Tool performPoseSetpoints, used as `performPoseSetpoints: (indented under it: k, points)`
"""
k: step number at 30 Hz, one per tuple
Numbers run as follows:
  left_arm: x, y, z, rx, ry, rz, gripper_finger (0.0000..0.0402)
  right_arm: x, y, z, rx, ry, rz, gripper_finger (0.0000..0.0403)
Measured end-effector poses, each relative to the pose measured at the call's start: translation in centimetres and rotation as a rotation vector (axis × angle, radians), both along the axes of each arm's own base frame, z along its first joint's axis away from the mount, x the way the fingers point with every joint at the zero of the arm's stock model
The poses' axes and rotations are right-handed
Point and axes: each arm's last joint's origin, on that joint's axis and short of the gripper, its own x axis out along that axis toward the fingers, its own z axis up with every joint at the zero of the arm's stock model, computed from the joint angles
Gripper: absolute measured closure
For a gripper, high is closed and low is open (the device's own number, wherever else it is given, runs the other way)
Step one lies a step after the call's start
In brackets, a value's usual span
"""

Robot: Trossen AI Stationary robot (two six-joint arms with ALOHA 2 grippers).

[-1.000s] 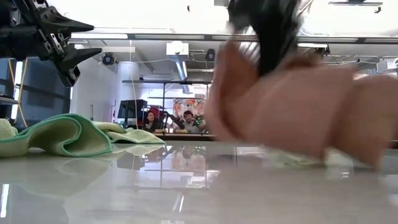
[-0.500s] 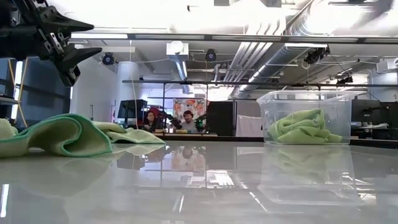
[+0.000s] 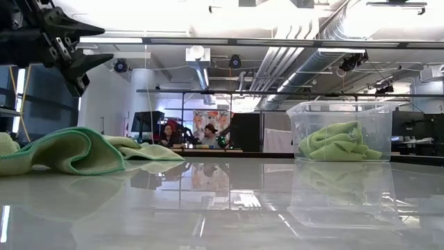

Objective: Sort towels by color in basket
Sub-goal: Put the brown patterned towel into the bottom transparent bin

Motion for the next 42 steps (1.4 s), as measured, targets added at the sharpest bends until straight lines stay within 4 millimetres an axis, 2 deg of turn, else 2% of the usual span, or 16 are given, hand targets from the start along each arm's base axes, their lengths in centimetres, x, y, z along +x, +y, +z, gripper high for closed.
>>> performPoseSetpoints:
  k: [4, 9, 17, 23, 26, 30, 36, 39, 42]
  points:
    - [0.0, 0.0, 0.0, 0.000, 0.000, 0.000, 0.0207, -2.0, -0.5, -3.7, -0.073, 0.182, -0.037, 0.0393]
    - [0.0, 0.0, 0.0, 0.000, 0.000, 0.001, 0.0207, -1.7, -2.3, -6.8, -0.176, 0.249, -0.104, 0.0388]
    - [0.0, 0.0, 0.0, 0.000, 0.000, 0.001, 0.0207, 0.0, -3.9, -9.8, -0.281, 0.190, -0.166, 0.0386]
    - [0.0, 0.0, 0.0, 0.000, 0.001, 0.001, 0.0207, -0.3, -3.0, -13.4, -0.271, 0.126, -0.125, 0.0384]
    - [0.0, 0.0, 0.0, 0.000, 0.001, 0.001, 0.0207, -0.5, -2.6, -14.5, -0.242, 0.119, -0.102, 0.0383]
    - [0.0, 0.0, 0.0, 0.000, 0.001, 0.001, 0.0207, -0.5, -2.5, -13.6, -0.233, 0.113, -0.093, 0.0368]
    - [0.0, 0.0, 0.0, 0.000, 0.001, 0.001, 0.0207, -0.7, -2.9, -8.9, -0.168, 0.052, -0.097, 0.0281]
    - [0.0, 0.0, 0.0, 0.000, 0.001, 0.001, 0.0207, -0.8, -2.7, -6.4, -0.045, 0.044, -0.080, 0.0247]
    - [0.0, 0.0, 0.0, 0.000, 0.001, 0.001, 0.0207, -0.7, -2.0, -4.8, 0.097, 0.078, -0.065, 0.0236]
